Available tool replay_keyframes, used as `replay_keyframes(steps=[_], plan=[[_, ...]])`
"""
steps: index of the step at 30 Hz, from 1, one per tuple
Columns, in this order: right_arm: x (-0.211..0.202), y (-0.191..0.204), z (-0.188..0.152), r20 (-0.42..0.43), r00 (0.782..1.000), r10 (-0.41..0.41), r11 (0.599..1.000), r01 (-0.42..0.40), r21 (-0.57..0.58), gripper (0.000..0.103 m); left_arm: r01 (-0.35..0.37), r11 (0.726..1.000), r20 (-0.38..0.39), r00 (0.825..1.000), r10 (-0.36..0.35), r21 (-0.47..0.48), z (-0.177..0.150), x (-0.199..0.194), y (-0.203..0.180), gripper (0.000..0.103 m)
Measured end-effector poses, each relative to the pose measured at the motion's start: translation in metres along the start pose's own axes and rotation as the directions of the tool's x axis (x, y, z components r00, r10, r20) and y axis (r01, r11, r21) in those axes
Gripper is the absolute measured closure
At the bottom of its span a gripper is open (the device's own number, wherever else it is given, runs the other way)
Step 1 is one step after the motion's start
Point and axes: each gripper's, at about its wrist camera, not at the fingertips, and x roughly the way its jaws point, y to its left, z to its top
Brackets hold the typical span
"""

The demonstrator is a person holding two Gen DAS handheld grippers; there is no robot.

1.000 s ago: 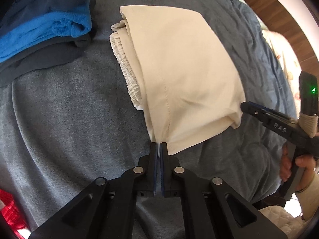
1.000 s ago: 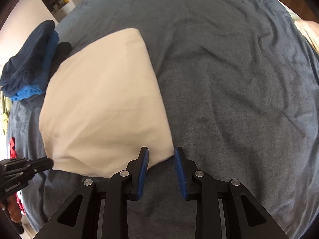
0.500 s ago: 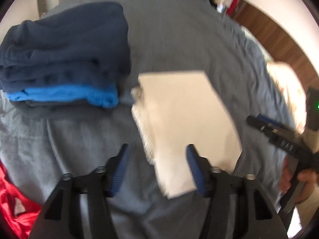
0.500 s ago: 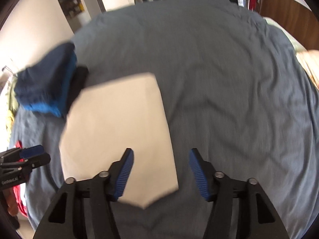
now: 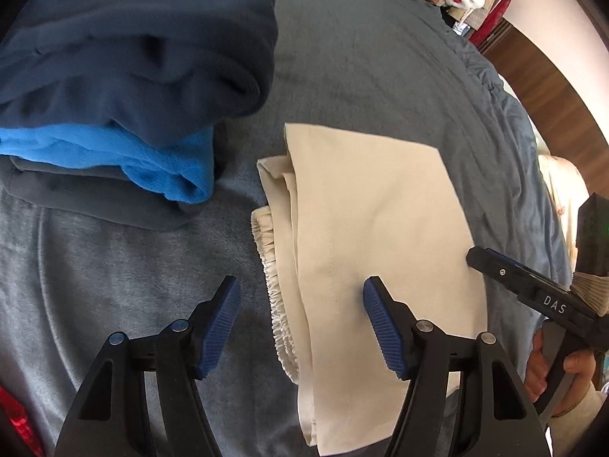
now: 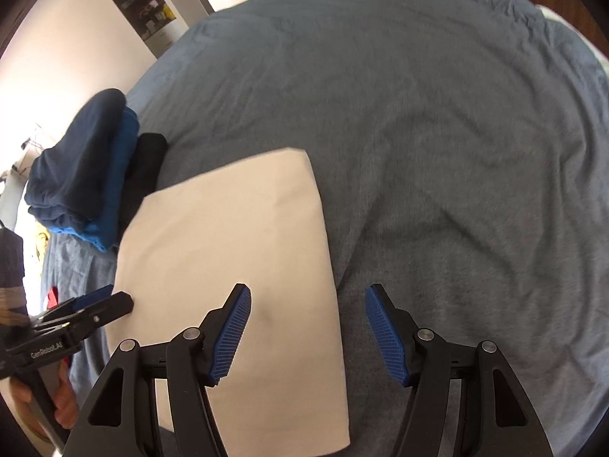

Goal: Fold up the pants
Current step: 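Grasp the shorts' waistband edge with the left gripper while the right gripper grasps the folded edge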

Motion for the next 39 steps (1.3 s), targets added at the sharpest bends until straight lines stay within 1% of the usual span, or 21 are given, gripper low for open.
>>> replay_keyframes(steps=[3, 7, 11, 13, 15, 19, 21, 23, 24, 26, 28, 30, 32, 34, 37, 39], plan=[[0.012, -0.004, -0.001, -0.031, 0.999, 0.023, 0.999, -0.022, 0.025, 0.039, 0.001, 1.0, -0.016, 1.0, -0.001, -0.001, 0.0, 0.009, 0.002, 0.036], [0.021, -0.004, -0.002, -0.043, 0.998, 0.034, 0.999, -0.032, 0.035, 0.041, 0.021, 1.0, -0.035, 0.999, -0.022, -0.019, 0.001, 0.02, 0.005, 0.036], [0.028, -0.004, -0.003, -0.059, 0.997, 0.046, 0.998, -0.044, 0.041, 0.052, 0.057, 0.998, -0.046, 0.997, -0.058, -0.034, 0.005, 0.03, 0.006, 0.038], [0.032, -0.002, -0.004, -0.066, 0.996, 0.057, 0.997, -0.054, 0.051, 0.052, 0.077, 0.996, -0.053, 0.995, -0.079, -0.046, 0.006, 0.035, 0.008, 0.04], [0.035, -0.004, -0.004, -0.07, 0.996, 0.057, 0.997, -0.053, 0.059, 0.052, 0.106, 0.993, -0.06, 0.992, -0.109, -0.059, 0.007, 0.04, 0.009, 0.047], [0.042, -0.003, -0.003, -0.075, 0.995, 0.059, 0.996, -0.054, 0.067, 0.054, 0.105, 0.992, -0.057, 0.992, -0.109, -0.064, 0.006, 0.042, 0.01, 0.051], [0.041, -0.004, -0.005, -0.076, 0.996, 0.056, 0.997, -0.051, 0.065, 0.058, 0.098, 0.994, -0.051, 0.994, -0.1, -0.049, 0.005, 0.038, 0.009, 0.057], [0.039, -0.003, -0.006, -0.069, 0.996, 0.051, 0.997, -0.047, 0.063, 0.065, 0.091, 0.995, -0.045, 0.995, -0.092, -0.036, 0.005, 0.036, 0.007, 0.06], [0.037, -0.004, -0.006, -0.065, 0.997, 0.052, 0.997, -0.048, 0.065, 0.066, 0.089, 0.996, -0.043, 0.995, -0.09, -0.029, 0.005, 0.033, 0.006, 0.063], [0.034, -0.004, -0.007, -0.054, 0.997, 0.048, 0.996, -0.044, 0.071, 0.073, 0.093, 0.995, -0.034, 0.995, -0.094, -0.025, 0.005, 0.028, 0.007, 0.067], [0.029, -0.002, -0.008, -0.041, 0.998, 0.045, 0.997, -0.042, 0.069, 0.076, 0.102, 0.994, -0.026, 0.994, -0.103, -0.03, 0.006, 0.022, 0.009, 0.071], [0.022, 0.003, -0.009, -0.026, 0.999, 0.038, 0.998, -0.036, 0.052, 0.08, 0.113, 0.993, -0.018, 0.993, -0.114, -0.036, 0.006, 0.016, 0.012, 0.077], [0.016, 0.01, -0.009, -0.012, 1.0, 0.024, 0.999, -0.024, 0.026, 0.085, 0.126, 0.991, -0.009, 0.992, -0.126, -0.042, 0.006, 0.01, 0.014, 0.08], [0.009, 0.016, -0.009, 0.005, 1.0, 0.019, 1.0, -0.019, 0.01, 0.088, 0.132, 0.991, -0.003, 0.991, -0.132, -0.038, 0.005, 0.006, 0.014, 0.081], [0.001, 0.017, -0.009, 0.017, 1.0, 0.022, 1.0, -0.023, 0.018, 0.089, 0.141, 0.99, 0.009, 0.99, -0.141, -0.029, 0.005, 0.0, 0.012, 0.081], [-0.003, 0.016, -0.01, 0.025, 0.999, 0.024, 0.999, -0.025, 0.027, 0.089, 0.147, 0.989, 0.007, 0.989, -0.146, -0.036, 0.005, 0.003, 0.014, 0.081]])
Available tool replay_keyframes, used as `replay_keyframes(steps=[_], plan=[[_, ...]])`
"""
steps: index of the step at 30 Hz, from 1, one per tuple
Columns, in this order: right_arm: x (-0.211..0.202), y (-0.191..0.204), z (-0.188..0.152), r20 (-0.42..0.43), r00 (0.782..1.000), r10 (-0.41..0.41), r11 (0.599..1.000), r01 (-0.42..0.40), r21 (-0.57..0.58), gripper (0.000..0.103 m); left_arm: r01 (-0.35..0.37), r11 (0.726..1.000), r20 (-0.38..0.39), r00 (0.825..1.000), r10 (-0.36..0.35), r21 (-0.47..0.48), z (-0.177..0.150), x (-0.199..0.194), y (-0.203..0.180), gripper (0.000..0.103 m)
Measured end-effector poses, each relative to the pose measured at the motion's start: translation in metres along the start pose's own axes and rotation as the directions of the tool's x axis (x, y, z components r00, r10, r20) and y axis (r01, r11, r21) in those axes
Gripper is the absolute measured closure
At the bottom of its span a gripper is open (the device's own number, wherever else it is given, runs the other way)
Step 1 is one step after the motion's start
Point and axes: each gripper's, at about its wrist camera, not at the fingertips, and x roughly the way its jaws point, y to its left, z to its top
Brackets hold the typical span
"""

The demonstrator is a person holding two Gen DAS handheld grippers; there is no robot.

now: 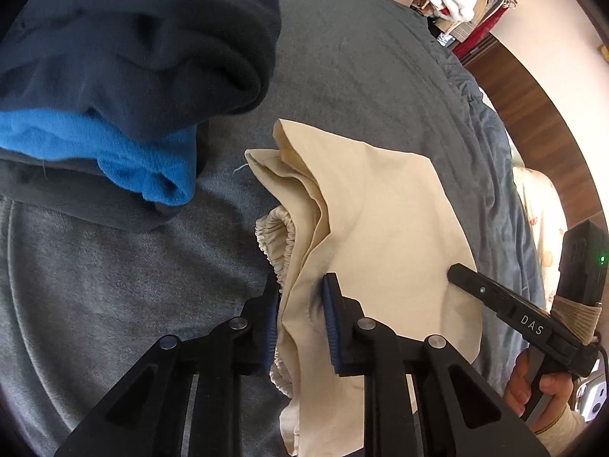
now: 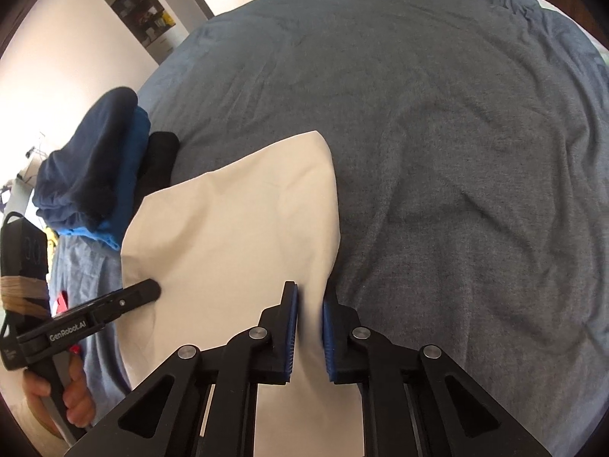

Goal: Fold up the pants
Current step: 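Grasp the shorts' waistband edge with the left gripper while the right gripper grasps the folded edge, then lift the shorts with both grippers and move them over the blue clothes stack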

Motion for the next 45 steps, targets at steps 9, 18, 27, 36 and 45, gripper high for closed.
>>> replay_keyframes(steps=[9, 18, 27, 36, 45], plan=[[0.014, -0.006, -0.003, -0.015, 1.0, -0.023, 0.999, 0.023, 0.025, 0.089, 0.004, 0.999, -0.031, 0.999, -0.006, -0.037, 0.002, 0.024, 0.011, 0.066], [0.013, -0.003, -0.002, -0.009, 1.0, -0.025, 0.999, 0.026, 0.043, 0.091, 0.025, 1.0, -0.001, 1.0, -0.025, -0.005, 0.002, 0.003, 0.001, 0.081], [-0.034, 0.012, -0.001, 0.08, 0.996, -0.028, 0.999, 0.024, 0.049, 0.093, 0.07, 0.997, 0.079, 0.994, -0.072, 0.035, 0.008, -0.054, -0.019, 0.083], [-0.092, 0.047, 0.014, 0.201, 0.979, -0.009, 1.0, 0.009, 0.0, 0.093, 0.089, 0.993, 0.209, 0.973, -0.102, 0.073, 0.024, -0.135, -0.018, 0.083], [-0.105, 0.113, 0.049, 0.319, 0.944, 0.086, 0.995, -0.064, -0.08, 0.093, 0.037, 0.997, 0.322, 0.945, -0.057, 0.067, 0.056, -0.204, 0.028, 0.083]])
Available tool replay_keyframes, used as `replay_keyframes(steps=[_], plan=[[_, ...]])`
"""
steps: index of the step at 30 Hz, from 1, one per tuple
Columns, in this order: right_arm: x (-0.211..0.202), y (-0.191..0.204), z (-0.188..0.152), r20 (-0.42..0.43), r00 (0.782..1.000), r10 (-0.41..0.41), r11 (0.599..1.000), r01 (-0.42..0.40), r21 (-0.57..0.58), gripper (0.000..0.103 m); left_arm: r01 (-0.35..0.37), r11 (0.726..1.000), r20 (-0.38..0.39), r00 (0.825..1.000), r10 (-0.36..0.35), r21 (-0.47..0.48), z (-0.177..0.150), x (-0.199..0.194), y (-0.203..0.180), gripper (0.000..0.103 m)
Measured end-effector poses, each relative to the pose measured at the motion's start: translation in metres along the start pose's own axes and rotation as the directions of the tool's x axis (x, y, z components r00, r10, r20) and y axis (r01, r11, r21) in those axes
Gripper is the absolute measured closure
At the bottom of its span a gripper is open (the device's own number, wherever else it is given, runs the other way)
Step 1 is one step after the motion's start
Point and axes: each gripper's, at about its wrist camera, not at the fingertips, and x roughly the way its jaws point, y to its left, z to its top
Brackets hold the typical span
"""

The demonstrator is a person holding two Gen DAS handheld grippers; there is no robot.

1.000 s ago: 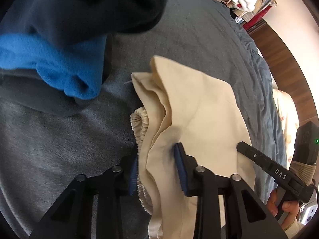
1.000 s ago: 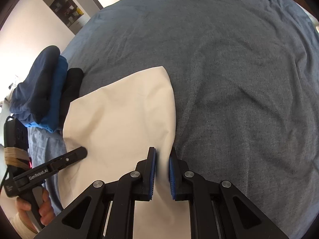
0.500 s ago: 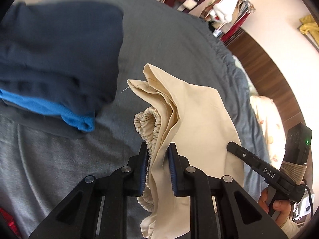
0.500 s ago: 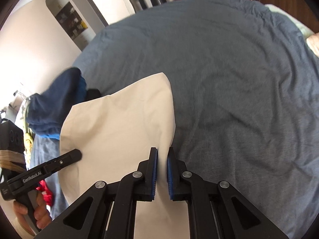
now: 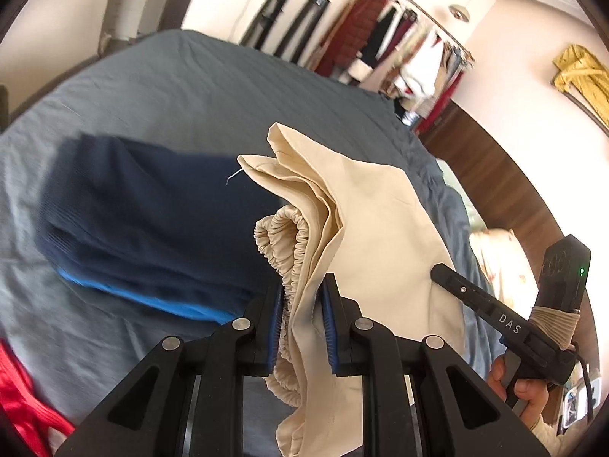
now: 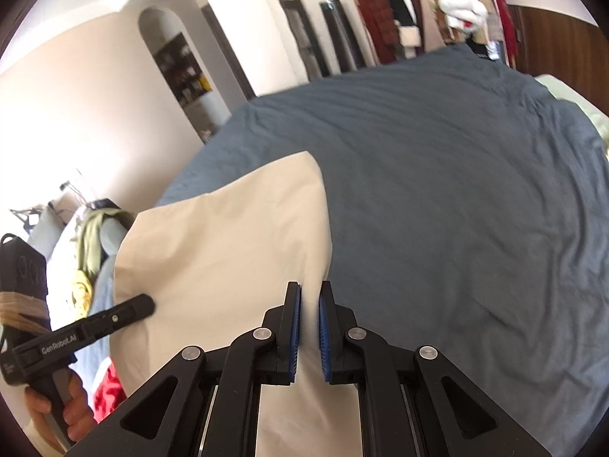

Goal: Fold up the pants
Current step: 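Lift the shorts with both grippers and move them over the blue clothes stack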

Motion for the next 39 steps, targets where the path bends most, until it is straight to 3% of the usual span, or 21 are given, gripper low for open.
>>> replay_keyframes(steps=[7, 13, 20, 25, 27, 29, 33, 36, 39], plan=[[0.041, 0.06, 0.023, 0.039, 0.995, 0.097, 0.994, -0.095, -0.047, 0.093, -0.084, 0.995, 0.059, 0.995, 0.081, 0.047, 0.047, -0.021, 0.05, 0.083], [0.083, 0.093, 0.032, 0.049, 0.992, 0.12, 0.99, -0.116, -0.076, 0.093, -0.123, 0.991, 0.043, 0.992, 0.121, 0.059, 0.08, 0.0, 0.086, 0.083], [0.124, 0.096, 0.023, -0.008, 0.995, 0.102, 0.992, -0.103, -0.073, 0.093, -0.151, 0.983, -0.038, 0.987, 0.156, 0.102, 0.081, 0.027, 0.112, 0.082], [0.135, 0.095, 0.019, -0.032, 0.997, 0.077, 0.993, -0.079, -0.083, 0.093, -0.186, 0.971, -0.044, 0.98, 0.194, 0.151, 0.079, 0.027, 0.113, 0.075], [0.136, 0.096, 0.017, -0.038, 0.997, 0.066, 0.994, -0.069, -0.088, 0.092, -0.224, 0.96, -0.037, 0.972, 0.234, 0.169, 0.079, 0.023, 0.113, 0.064], [0.136, 0.097, 0.018, -0.041, 0.998, 0.046, 0.994, -0.05, -0.096, 0.091, -0.243, 0.953, -0.04, 0.966, 0.254, 0.182, 0.079, 0.021, 0.115, 0.063], [0.139, 0.098, 0.019, -0.066, 0.998, 0.011, 0.994, -0.018, -0.104, 0.087, -0.309, 0.935, -0.038, 0.947, 0.32, 0.175, 0.077, 0.01, 0.118, 0.048], [0.136, 0.101, 0.019, -0.068, 0.996, -0.057, 0.99, 0.048, -0.132, 0.081, -0.356, 0.923, -0.043, 0.93, 0.365, 0.146, 0.078, 0.003, 0.121, 0.048], [0.13, 0.1, 0.022, -0.053, 0.992, -0.111, 0.984, 0.103, -0.142, 0.077, -0.439, 0.884, 0.004, 0.896, 0.444, 0.16, 0.078, -0.007, 0.11, 0.048]])
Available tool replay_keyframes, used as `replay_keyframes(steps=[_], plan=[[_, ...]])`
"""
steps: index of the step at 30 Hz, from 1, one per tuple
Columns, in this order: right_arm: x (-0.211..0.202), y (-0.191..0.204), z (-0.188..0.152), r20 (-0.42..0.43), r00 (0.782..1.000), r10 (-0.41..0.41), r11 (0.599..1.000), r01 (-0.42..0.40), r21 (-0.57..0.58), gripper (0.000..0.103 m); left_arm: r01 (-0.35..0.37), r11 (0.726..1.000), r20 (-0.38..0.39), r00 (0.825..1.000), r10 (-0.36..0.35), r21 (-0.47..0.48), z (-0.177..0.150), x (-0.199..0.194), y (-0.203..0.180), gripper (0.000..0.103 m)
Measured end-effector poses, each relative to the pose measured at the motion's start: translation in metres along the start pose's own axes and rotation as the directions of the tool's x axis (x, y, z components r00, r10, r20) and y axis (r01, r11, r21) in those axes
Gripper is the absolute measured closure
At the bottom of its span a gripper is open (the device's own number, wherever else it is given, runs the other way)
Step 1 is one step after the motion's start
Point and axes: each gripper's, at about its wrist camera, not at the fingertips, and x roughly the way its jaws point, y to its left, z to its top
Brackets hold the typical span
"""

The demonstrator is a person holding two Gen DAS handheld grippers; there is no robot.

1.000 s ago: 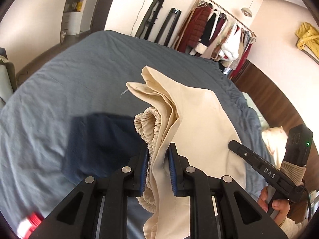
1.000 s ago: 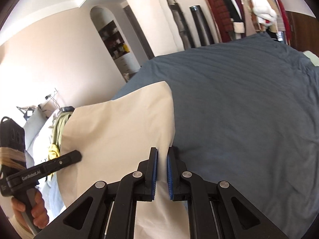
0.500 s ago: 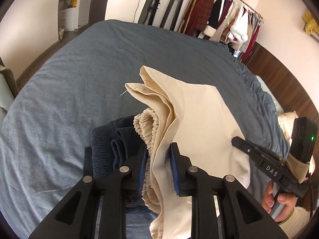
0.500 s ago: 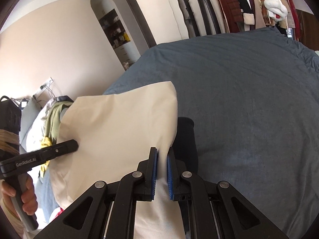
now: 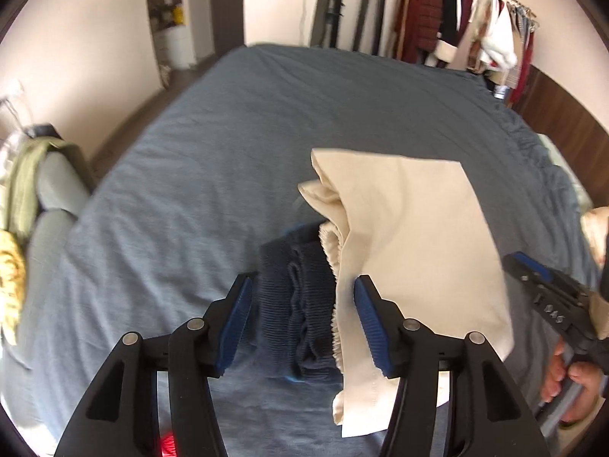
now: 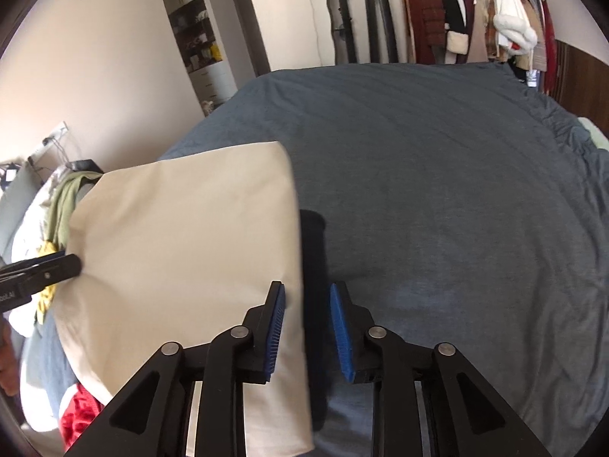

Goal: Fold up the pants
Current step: 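Lift the shorts with both grippers and move them over the blue clothes stack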

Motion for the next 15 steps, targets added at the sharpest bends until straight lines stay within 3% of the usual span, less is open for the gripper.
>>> replay_keyframes(steps=[3, 9, 11, 15], plan=[[-0.008, -0.006, 0.003, 0.005, 1.0, 0.01, 1.0, -0.01, 0.029, 0.077, -0.05, 0.999, 0.053, 0.997, 0.049, 0.003, 0.005, -0.015, -0.004, 0.045], [-0.017, -0.009, 0.005, 0.012, 0.998, 0.062, 0.997, -0.062, 0.051, 0.077, 0.046, 0.998, 0.133, 0.99, -0.052, 0.044, 0.035, -0.012, -0.026, 0.044], [-0.017, -0.008, 0.004, 0.015, 0.997, 0.073, 0.995, -0.073, 0.06, 0.077, 0.075, 0.997, 0.12, 0.99, -0.078, 0.03, 0.045, 0.005, -0.029, 0.044], [-0.011, -0.009, 0.006, 0.007, 0.997, 0.076, 0.994, -0.076, 0.083, 0.077, 0.041, 0.999, 0.047, 0.998, -0.04, -0.017, 0.055, 0.042, -0.022, 0.044]])
